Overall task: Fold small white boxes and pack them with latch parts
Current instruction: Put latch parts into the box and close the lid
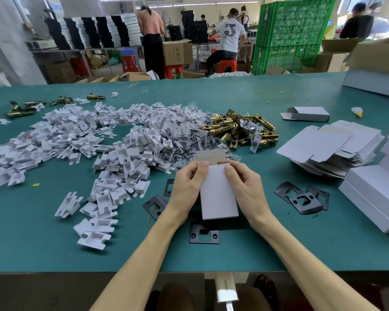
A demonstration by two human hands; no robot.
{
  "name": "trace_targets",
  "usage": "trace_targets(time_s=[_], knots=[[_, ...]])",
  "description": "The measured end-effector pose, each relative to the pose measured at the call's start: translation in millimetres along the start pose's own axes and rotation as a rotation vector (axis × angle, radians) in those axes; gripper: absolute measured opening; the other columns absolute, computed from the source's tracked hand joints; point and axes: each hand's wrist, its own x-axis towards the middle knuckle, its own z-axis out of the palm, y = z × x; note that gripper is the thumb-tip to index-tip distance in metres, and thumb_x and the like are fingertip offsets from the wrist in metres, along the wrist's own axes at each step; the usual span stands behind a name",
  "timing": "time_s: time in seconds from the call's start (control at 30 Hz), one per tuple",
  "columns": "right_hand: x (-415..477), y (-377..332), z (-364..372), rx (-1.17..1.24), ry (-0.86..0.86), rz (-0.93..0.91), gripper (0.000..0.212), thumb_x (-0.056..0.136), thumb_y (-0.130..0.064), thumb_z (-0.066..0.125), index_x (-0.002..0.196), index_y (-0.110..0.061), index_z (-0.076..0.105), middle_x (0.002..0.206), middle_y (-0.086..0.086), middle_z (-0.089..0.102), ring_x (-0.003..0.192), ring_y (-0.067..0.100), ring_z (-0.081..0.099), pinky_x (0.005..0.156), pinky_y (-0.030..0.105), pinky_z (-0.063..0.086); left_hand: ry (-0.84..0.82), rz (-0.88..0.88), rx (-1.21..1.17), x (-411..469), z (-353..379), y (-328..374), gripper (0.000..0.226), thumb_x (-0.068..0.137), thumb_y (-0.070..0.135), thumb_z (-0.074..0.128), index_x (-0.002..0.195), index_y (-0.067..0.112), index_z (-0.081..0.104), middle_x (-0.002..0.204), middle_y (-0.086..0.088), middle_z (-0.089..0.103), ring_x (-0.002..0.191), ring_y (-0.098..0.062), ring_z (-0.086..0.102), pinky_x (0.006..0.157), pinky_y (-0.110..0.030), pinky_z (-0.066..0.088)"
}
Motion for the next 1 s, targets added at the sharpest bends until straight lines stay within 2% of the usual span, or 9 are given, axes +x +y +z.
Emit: trace_targets(time_s=[0.23,0.4,0.53,0.63,0.73,0.8,0.87,0.93,1.0], knots=[[-1.8,-2.1,-0.3,0.061,-0.005,-0.013,0.015,0.104,-0.018,0.059,0.111,-0.018,0.071,0.105,0.0,0.073,0.088,0.016,0.065,0.075,0.036,0.053,-0.072,0.081,-0.055,2.2,-4.7,-0.3,0.02,0.105,0.016,0.06,0.121,0.019,0.072,0.123,-0.002,0.074,0.101,-0.016,0.067,0.081,-0.032,0.057],[-2.2,-0.1,-0.7,0.18,0.018,0.01,0.022,0.098,-0.023,0.068,0.117,-0.022,0.059,0.108,-0.001,0.071,0.087,0.008,0.066,0.073,0.023,0.053,-0.063,0.099,-0.095,4.8,-6.0,-3.3,0.046,0.104,0.017,0.063,0.142,0.043,0.059,0.12,0.001,0.074,0.1,-0.012,0.067,0.083,-0.033,0.059],[-1.0,2.5,0.4,0.129,-0.013,0.047,0.031,0.094,-0.036,0.07,0.118,-0.021,0.059,0.111,-0.004,0.07,0.097,0.004,0.067,0.079,0.022,0.052,0.043,0.109,-0.031,4.4,-7.4,-6.2,0.021,0.103,0.013,0.064,0.12,0.019,0.074,0.119,-0.002,0.076,0.099,-0.016,0.07,0.08,-0.039,0.059],[-3.5,4.9,1.6,0.03,-0.161,0.015,0.036,0.094,-0.037,0.072,0.125,-0.023,0.06,0.118,-0.009,0.067,0.104,0.003,0.065,0.084,0.02,0.053,0.24,0.096,-0.115,6.5,-9.9,-6.8,0.019,0.101,0.011,0.065,0.104,0.025,0.079,0.11,0.002,0.078,0.095,-0.015,0.07,0.078,-0.032,0.06],[-5.3,5.8,6.1,-0.056,-0.279,0.027,0.045,0.093,-0.029,0.074,0.134,-0.025,0.056,0.11,0.001,0.07,0.085,0.016,0.072,0.073,0.026,0.058,0.428,0.075,-0.229,12.9,-16.2,-8.5,0.012,0.101,0.011,0.065,0.104,0.018,0.074,0.105,0.001,0.078,0.093,-0.012,0.068,0.078,-0.031,0.057],[-4.5,5.8,7.1,-0.065,-0.265,0.02,0.046,0.094,-0.027,0.074,0.137,-0.022,0.058,0.102,0.007,0.073,0.075,0.021,0.072,0.069,0.032,0.059,0.436,0.057,-0.257,14.3,-17.3,-9.5,0.009,0.102,0.014,0.066,0.108,0.01,0.071,0.109,-0.003,0.077,0.094,-0.012,0.067,0.082,-0.035,0.056],[-1.8,6.9,3.1,0.006,-0.186,0.024,0.041,0.095,-0.026,0.072,0.135,-0.02,0.064,0.108,0.006,0.073,0.085,0.02,0.07,0.073,0.036,0.059,0.393,0.025,-0.248,12.9,-15.4,-8.1,0.019,0.099,0.027,0.07,0.105,0.009,0.07,0.106,-0.004,0.075,0.093,-0.015,0.066,0.083,-0.043,0.054],[-0.5,10.1,-2.7,0.117,-0.1,0.052,0.034,0.095,-0.03,0.072,0.129,-0.025,0.068,0.103,0.002,0.072,0.084,0.014,0.065,0.07,0.03,0.055,0.327,0.0,-0.237,10.9,-13.2,-5.0,0.036,0.093,0.046,0.071,0.097,0.01,0.07,0.094,-0.005,0.072,0.087,-0.021,0.064,0.08,-0.045,0.053],[0.4,12.7,-6.6,0.214,-0.019,0.086,0.027,0.094,-0.036,0.071,0.119,-0.029,0.071,0.094,0.005,0.07,0.081,0.011,0.063,0.069,0.027,0.053,0.281,-0.023,-0.223,9.2,-11.4,-2.7,0.04,0.091,0.052,0.07,0.089,0.012,0.068,0.089,-0.01,0.067,0.084,-0.027,0.061,0.075,-0.044,0.052]])
